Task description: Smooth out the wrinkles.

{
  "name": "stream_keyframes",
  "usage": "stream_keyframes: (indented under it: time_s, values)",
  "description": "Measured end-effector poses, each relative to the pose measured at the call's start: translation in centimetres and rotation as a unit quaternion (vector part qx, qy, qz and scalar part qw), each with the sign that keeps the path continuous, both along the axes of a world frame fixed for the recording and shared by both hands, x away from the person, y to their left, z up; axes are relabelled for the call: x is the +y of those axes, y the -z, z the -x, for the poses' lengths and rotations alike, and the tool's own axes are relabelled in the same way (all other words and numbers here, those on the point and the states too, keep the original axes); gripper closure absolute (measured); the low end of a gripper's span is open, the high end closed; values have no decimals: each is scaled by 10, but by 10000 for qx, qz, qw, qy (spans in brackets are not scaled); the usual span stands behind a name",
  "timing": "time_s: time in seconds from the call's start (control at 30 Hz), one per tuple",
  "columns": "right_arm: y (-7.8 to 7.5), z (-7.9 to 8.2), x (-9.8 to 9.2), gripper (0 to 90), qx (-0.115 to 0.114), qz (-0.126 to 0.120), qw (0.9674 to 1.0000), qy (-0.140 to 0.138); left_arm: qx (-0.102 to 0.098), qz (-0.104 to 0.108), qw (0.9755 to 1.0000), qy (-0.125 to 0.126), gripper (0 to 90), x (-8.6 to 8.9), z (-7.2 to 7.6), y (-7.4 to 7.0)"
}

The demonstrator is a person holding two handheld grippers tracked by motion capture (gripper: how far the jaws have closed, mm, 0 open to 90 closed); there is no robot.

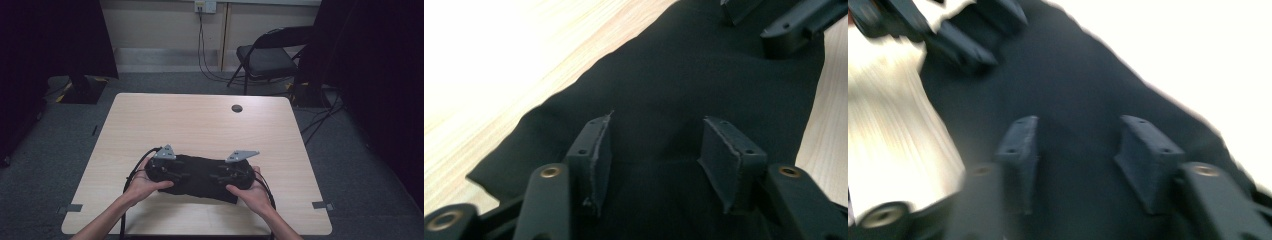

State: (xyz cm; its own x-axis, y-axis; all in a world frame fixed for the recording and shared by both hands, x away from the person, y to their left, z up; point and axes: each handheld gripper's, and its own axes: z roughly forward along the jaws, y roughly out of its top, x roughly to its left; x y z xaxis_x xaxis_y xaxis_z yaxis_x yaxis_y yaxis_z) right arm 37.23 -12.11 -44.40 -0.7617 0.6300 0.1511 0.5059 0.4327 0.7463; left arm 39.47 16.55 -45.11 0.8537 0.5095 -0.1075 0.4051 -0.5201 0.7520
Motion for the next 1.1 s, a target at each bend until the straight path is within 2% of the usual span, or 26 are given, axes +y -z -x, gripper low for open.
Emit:
stream_keyframes:
  time_s: [0.07,0.17,0.2,0.27,0.4,0.5,0.57,0.63,0.73,0.77,0.83,0.87,0.97,1.03,1.1]
  values:
    - [4,5,-9,435,8,-15,10000,15,64,2,10000,30,383,3,1,3]
    - [9,11,-20,397,-13,-76,9998,163,-29,-69,10000,33,363,3,5,6]
    - [12,13,-21,389,-39,-45,9998,211,-63,-75,10000,9,363,3,6,7]
    - [18,15,-19,374,-67,48,9996,262,-173,-231,9996,58,364,0,8,9]
    - [26,14,-14,370,-87,239,9993,279,-340,-398,9986,-40,366,-4,9,12]
    - [31,8,-12,378,-75,360,9989,276,-423,-388,9983,-137,366,-6,7,16]
    - [34,2,-10,379,-152,424,9986,294,-370,-331,9985,-219,367,-5,4,17]
    - [35,-4,-9,378,-224,444,9982,320,-409,-353,9982,-246,374,-5,1,19]
    - [38,-15,-12,366,-173,325,9986,368,-345,-298,9986,-268,377,-2,-3,20]
    - [42,-20,-14,359,-95,291,9988,395,-321,-240,9988,-294,378,-1,-3,20]
    - [49,-31,-20,333,100,70,9987,504,-287,-180,9989,-316,388,1,-5,21]
    - [50,-34,-20,332,26,58,9988,476,-273,-180,9989,-323,391,1,-6,21]
    - [47,-42,-15,331,-19,222,9986,472,-419,-307,9975,-473,398,0,-7,21]
    - [50,-46,-15,331,-35,97,9987,491,-430,-213,9974,-532,398,3,-12,23]
    - [50,-48,-13,331,-87,127,9985,530,-389,-115,9974,-602,398,5,-16,24]
